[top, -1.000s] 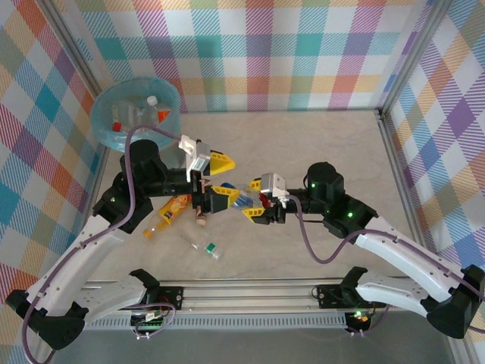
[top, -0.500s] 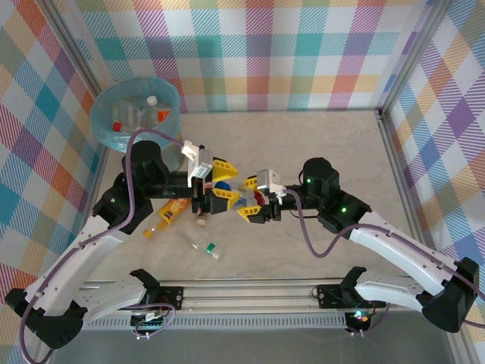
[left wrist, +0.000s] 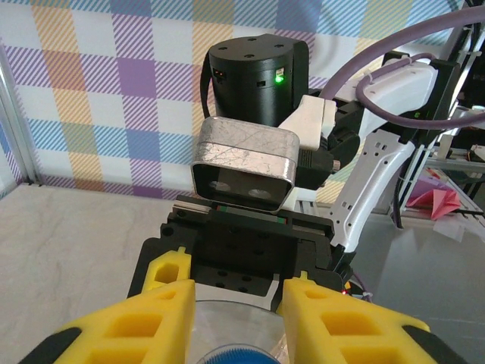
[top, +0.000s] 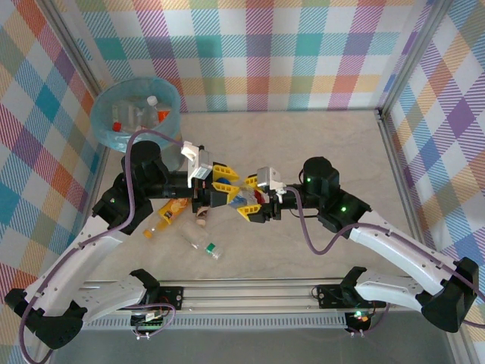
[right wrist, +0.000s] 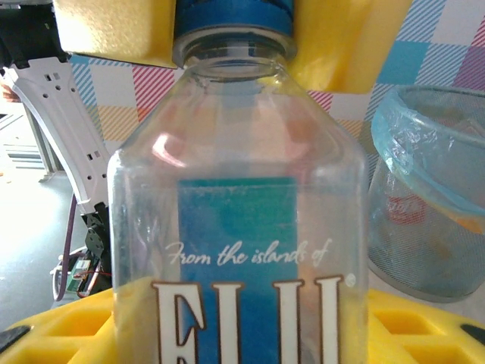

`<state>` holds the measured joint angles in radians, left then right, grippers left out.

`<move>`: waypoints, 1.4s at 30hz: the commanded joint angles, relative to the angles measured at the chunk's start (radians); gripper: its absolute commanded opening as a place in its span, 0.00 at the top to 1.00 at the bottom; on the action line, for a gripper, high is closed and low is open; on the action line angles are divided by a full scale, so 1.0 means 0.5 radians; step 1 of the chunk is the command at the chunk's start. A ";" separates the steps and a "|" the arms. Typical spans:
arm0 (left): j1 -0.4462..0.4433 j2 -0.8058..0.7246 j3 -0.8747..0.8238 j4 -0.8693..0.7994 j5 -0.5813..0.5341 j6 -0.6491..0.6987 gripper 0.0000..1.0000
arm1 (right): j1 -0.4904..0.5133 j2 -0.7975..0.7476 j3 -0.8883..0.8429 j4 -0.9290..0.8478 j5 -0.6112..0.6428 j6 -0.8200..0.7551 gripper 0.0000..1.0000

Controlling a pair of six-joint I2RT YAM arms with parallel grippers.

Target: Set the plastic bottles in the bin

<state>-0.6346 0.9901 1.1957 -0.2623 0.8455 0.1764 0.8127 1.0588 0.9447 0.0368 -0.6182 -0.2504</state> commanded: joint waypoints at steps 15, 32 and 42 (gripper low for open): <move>-0.034 -0.129 0.081 0.155 -1.087 -0.316 1.00 | 0.001 -0.142 -0.073 0.192 0.515 -0.057 0.00; 1.055 1.055 1.947 -1.131 -2.111 -0.559 1.00 | 0.022 0.152 0.192 -0.024 0.520 -0.056 0.00; 1.382 1.593 2.072 -1.243 -1.609 -0.780 1.00 | 0.026 0.121 0.243 -0.225 0.504 -0.140 0.00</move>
<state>0.0467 1.7939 2.2593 -0.8593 -0.0654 -0.1677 0.8196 1.1416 1.0428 -0.0357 -0.3447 -0.2962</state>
